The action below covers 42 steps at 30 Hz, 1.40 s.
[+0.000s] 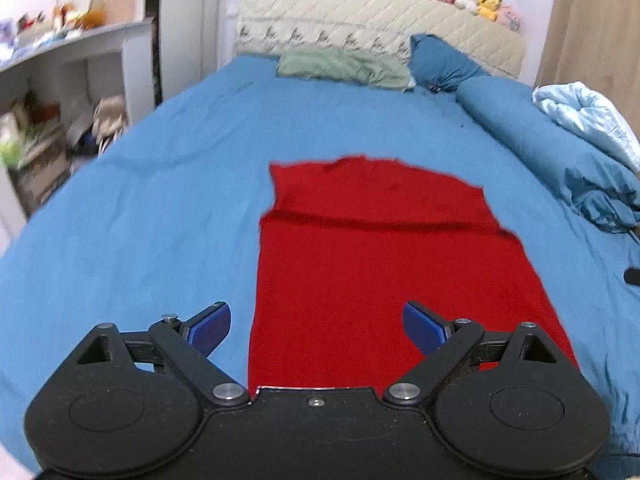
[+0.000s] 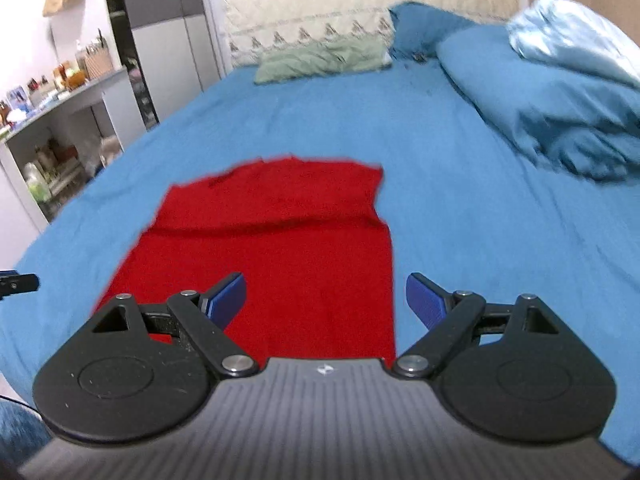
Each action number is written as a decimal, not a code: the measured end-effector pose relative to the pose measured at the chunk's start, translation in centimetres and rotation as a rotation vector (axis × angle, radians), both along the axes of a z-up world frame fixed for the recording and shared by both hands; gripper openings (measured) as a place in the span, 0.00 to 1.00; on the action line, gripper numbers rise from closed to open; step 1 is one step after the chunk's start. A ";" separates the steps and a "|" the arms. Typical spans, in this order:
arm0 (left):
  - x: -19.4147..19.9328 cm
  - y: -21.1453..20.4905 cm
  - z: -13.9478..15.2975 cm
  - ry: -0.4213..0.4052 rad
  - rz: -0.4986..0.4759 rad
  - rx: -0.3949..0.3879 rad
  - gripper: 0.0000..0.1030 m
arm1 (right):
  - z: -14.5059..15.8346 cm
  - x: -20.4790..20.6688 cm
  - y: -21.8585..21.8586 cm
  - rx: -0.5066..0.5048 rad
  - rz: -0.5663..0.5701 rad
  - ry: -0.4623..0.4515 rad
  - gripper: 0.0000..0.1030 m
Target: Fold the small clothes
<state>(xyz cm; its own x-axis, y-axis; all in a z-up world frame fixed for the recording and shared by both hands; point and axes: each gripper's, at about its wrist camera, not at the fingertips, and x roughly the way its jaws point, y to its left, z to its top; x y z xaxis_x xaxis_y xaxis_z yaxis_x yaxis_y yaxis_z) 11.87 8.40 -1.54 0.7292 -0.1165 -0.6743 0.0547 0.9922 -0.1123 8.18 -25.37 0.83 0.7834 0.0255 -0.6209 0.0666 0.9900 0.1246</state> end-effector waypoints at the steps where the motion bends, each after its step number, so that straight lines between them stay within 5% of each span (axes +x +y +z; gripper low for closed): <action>1: -0.7 0.2 -0.9 0.010 0.004 -0.009 0.92 | -1.3 -1.1 -0.1 0.001 -0.012 0.018 0.98; 8: -3.2 1.6 -6.9 0.086 0.063 -0.011 0.64 | -9.3 -6.3 -0.1 -0.047 -0.094 0.104 0.91; 16: -3.4 1.8 -10.4 0.123 0.073 -0.007 0.58 | -13.5 -7.9 0.3 -0.003 -0.160 0.169 0.75; 25: -3.5 1.6 -12.2 0.149 0.066 -0.002 0.50 | -14.8 -6.4 1.0 -0.029 -0.122 0.191 0.50; 31: -3.5 1.1 -12.2 0.150 0.045 0.000 0.36 | -15.3 -5.2 1.3 -0.031 -0.090 0.195 0.34; 34: -3.5 1.0 -12.1 0.156 0.040 -0.013 0.15 | -15.4 -4.9 1.4 -0.025 -0.084 0.194 0.20; 35: -3.4 1.0 -11.9 0.158 0.039 -0.017 0.08 | -15.3 -4.8 1.4 -0.020 -0.081 0.192 0.20; 42: -4.0 1.0 -9.0 0.102 0.055 -0.038 0.05 | -12.8 -5.3 -0.5 0.101 -0.090 0.136 0.19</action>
